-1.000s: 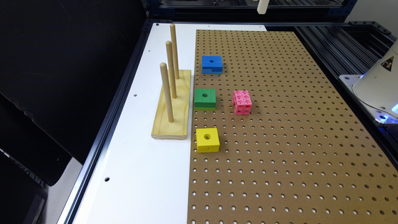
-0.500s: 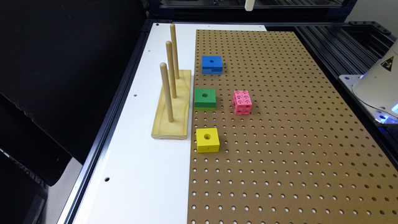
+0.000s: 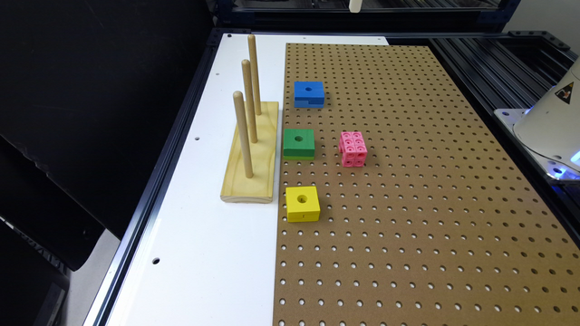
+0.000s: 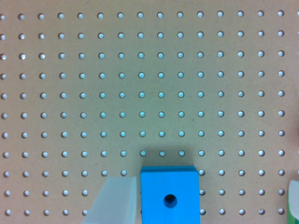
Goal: Pick up blue block.
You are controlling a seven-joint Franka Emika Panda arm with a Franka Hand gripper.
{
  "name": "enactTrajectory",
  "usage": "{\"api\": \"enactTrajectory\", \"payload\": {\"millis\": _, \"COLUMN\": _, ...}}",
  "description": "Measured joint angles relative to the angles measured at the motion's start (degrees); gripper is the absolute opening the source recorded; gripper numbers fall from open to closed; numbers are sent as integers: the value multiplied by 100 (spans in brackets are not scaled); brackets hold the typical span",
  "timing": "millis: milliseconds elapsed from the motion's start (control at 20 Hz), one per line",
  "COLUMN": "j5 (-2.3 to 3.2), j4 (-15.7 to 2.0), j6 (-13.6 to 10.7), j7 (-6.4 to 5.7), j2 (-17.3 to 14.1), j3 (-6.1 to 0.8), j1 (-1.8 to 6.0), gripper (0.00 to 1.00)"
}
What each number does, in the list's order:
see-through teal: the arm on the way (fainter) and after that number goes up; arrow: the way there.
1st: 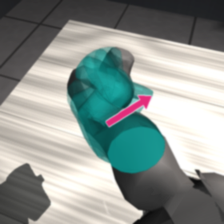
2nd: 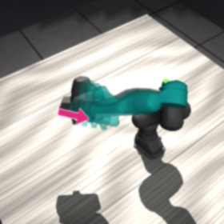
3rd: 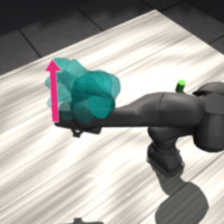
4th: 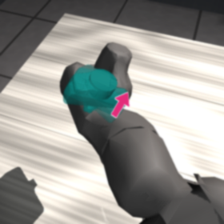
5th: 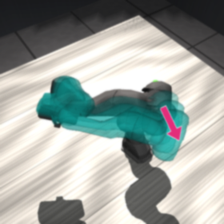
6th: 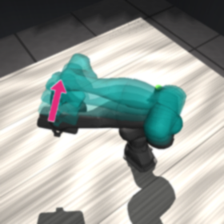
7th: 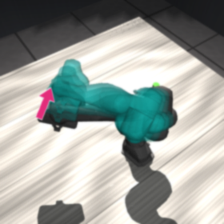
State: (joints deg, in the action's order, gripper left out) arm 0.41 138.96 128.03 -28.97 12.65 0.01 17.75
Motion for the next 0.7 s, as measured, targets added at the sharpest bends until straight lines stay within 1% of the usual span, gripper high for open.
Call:
{"api": "enactTrajectory", "payload": {"millis": 450, "j5": 0, "j4": -27, "j6": 0, "j7": 1, "j2": -51, "j3": 0, "j1": 5, "gripper": 100}}
{"api": "enactTrajectory", "payload": {"millis": 550, "j5": 0, "j4": -9, "j6": 138, "j7": 2, "j2": -216, "j3": 0, "j1": 5, "gripper": 100}}
{"api": "enactTrajectory", "payload": {"millis": 700, "j5": 0, "j4": -10, "j6": 497, "j7": 2, "j2": -578, "j3": 0, "j1": 6, "gripper": 100}}
